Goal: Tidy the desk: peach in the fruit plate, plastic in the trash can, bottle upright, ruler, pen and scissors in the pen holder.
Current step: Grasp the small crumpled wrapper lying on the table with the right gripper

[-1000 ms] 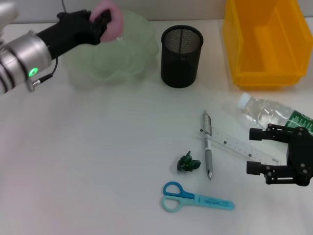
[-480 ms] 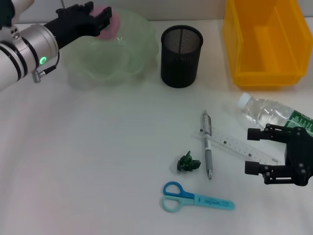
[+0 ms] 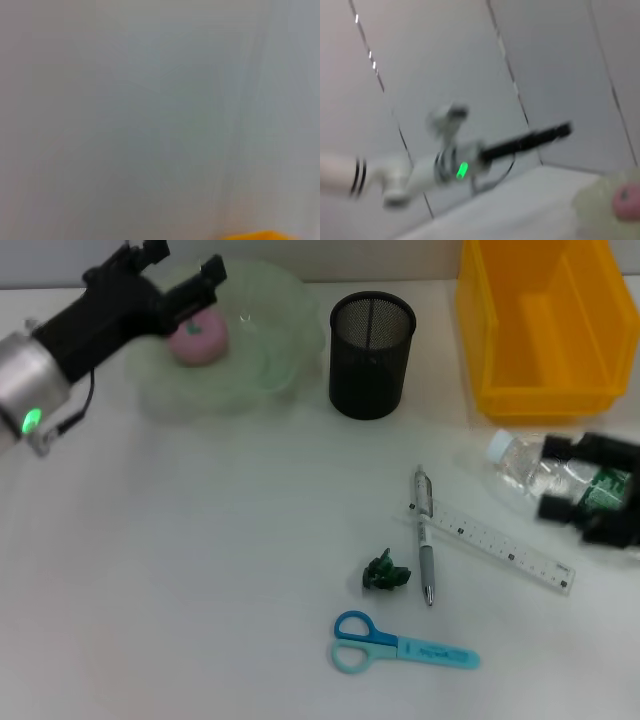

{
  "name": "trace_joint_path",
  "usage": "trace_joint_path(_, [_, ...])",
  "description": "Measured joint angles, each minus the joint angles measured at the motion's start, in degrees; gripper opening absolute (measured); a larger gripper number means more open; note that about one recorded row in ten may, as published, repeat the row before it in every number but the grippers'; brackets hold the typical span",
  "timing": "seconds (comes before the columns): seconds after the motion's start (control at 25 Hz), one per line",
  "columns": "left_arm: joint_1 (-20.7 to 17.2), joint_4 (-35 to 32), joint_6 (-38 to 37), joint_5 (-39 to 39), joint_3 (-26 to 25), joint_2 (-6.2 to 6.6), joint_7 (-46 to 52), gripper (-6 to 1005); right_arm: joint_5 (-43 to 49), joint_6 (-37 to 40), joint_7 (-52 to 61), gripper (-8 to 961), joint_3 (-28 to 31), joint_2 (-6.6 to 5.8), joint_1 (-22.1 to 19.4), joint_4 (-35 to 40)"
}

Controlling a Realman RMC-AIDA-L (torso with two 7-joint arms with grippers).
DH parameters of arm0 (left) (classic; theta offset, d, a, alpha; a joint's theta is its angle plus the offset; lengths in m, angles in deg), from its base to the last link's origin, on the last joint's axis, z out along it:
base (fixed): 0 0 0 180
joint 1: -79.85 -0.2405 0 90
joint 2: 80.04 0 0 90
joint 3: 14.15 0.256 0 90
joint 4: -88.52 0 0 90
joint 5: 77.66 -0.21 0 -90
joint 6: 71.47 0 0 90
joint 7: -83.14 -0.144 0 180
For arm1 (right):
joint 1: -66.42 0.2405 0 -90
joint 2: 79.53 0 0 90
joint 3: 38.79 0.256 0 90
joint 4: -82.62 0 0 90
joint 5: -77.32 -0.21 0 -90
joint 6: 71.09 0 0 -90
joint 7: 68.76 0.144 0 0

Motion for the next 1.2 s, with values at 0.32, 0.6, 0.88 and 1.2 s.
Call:
trace_joint_path(0.32, [-10.19, -1.53, -25.47, -12.77, 3.05, 1.92, -8.73, 859, 7.69, 3.81, 30.66, 747, -5.19, -0.68, 2.67, 29.62])
trace_joint_path(0.6, [-10.58, -1.13, -27.17, -21.70, 2.08, 3.02, -1.82, 859, 27.22, 5.60, 45.98, 740, -26.07, 0.60, 11.01, 46.05])
trace_joint_path(0.88, [-11.32, -1.16, -26.73, -22.64, 0.74, 3.37, -0.93, 859, 27.62, -3.24, 46.29, 733, -44.98, 1.15, 11.08, 45.63])
trace_joint_path(1.2, [-11.32, -1.25, -26.72, -22.76, 0.11, 3.57, -0.36, 859, 29.13, -15.29, 44.23, 725, -58.54, 1.29, 11.43, 38.94])
